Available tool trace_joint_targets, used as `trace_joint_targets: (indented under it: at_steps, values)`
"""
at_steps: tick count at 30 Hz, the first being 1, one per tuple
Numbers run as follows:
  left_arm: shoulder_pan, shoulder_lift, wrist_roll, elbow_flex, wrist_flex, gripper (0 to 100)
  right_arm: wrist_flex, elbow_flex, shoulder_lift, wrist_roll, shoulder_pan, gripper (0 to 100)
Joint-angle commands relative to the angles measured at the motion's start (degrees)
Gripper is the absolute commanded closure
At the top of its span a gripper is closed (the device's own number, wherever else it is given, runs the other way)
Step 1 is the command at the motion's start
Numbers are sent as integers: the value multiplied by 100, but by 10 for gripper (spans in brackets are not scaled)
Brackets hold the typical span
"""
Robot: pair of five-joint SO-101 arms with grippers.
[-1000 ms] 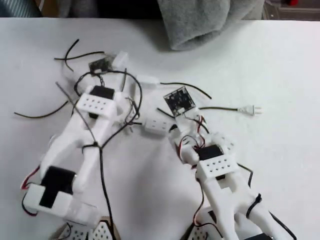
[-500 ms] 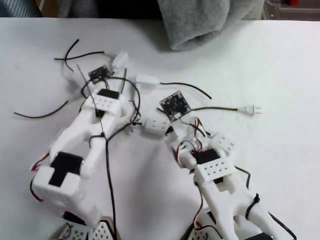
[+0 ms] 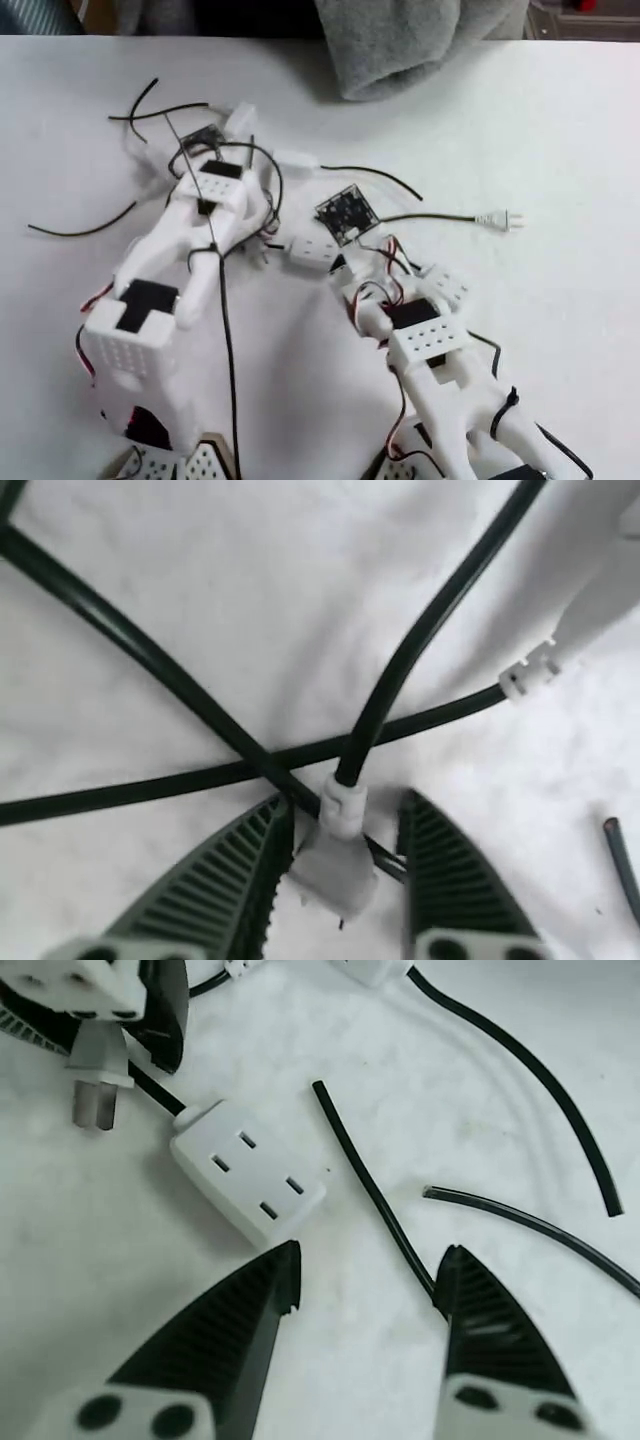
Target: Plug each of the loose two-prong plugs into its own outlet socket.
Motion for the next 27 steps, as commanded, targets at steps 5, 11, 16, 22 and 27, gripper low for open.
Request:
trace_joint_targets:
  at_steps: [5, 11, 16, 22, 27]
  values:
    - [-136, 400, 26, -730, 765, 973, -110, -44, -13, 44, -22, 776]
    - [-233, 593, 18, -941, 1257, 975, -110, -44, -13, 44, -22, 776]
    - [-479, 549, -9, -976, 1477, 974, -110, -44, -13, 44, -22, 776]
    - [-426, 154, -897, -1618, 2233, 975, -224, -18, -13, 62, -22, 776]
    - [-426, -268, -1011, -1688, 2259, 976, -224, -18, -13, 70, -22, 776]
